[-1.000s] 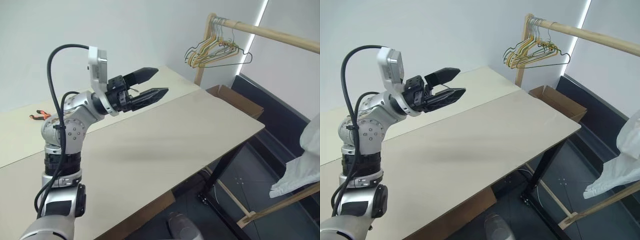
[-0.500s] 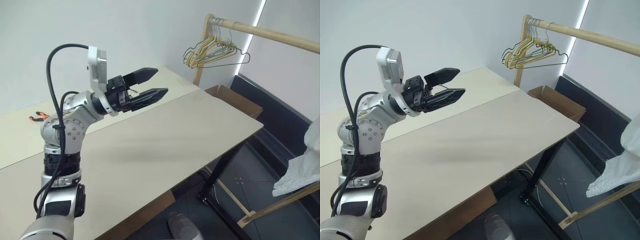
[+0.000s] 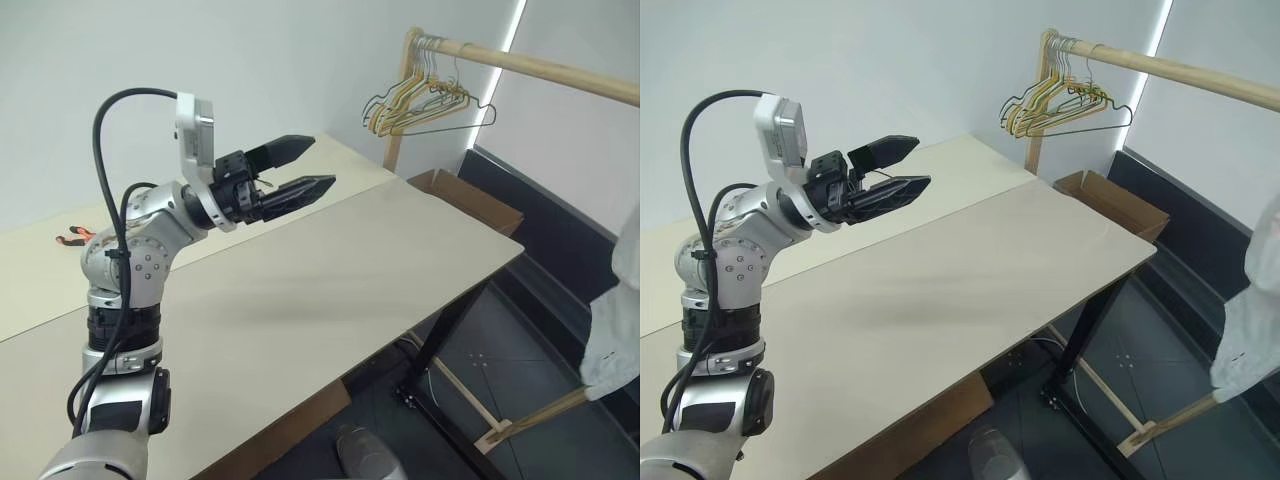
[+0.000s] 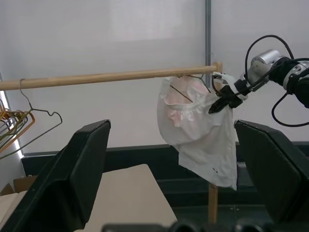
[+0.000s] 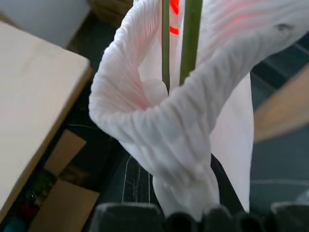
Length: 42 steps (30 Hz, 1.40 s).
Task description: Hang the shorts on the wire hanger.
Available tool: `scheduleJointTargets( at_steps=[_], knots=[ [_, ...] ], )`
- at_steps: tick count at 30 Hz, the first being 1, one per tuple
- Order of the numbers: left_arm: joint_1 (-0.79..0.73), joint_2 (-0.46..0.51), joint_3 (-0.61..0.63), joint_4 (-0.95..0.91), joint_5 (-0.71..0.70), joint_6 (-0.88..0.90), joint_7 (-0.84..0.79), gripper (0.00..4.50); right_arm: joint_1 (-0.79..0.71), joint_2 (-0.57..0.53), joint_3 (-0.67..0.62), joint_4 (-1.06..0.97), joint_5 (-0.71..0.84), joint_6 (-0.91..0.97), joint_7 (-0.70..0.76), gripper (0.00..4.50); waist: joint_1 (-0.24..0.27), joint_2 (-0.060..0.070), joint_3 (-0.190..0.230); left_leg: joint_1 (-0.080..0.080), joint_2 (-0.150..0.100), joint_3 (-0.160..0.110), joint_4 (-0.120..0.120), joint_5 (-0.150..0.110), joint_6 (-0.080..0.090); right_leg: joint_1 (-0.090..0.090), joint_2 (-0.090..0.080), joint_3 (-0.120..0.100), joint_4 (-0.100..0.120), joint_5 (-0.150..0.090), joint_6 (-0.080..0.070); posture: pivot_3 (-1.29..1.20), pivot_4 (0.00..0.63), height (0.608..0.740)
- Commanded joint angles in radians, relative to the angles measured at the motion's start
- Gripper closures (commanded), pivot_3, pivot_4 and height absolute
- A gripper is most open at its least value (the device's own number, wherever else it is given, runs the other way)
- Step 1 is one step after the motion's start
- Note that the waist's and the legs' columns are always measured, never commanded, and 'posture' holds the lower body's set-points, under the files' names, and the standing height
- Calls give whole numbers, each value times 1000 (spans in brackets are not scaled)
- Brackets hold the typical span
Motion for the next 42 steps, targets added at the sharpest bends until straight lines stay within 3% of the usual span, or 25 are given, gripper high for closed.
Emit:
scheduleJointTargets(
  at_steps=[1,9,22,42],
  knots=[
    [-37,17,10,-5,0,-10,-6,39,-3,7,-6,-110,9,-19,18,4500,-3,0,0,0,0,0,0,0,0,0,0,0,0,0,0,-369,0,740],
    [-39,-2,1,-2,5,-26,-8,39,60,53,51,-154,2,-16,119,4500,-14,1,0,1,0,1,1,0,0,1,0,2,1,0,0,-368,0,740],
    [-18,6,6,-29,-8,-5,-2,39,-145,19,8,122,-28,0,27,4500,-4,1,1,0,-1,0,-1,0,0,0,-1,1,-1,0,0,-359,0,740],
    [24,28,14,-64,-24,8,2,39,-99,16,-159,188,12,-12,-129,4500,-2,0,2,0,-1,0,-1,-1,0,1,-1,1,-1,0,0,-341,0,740]
  ],
)
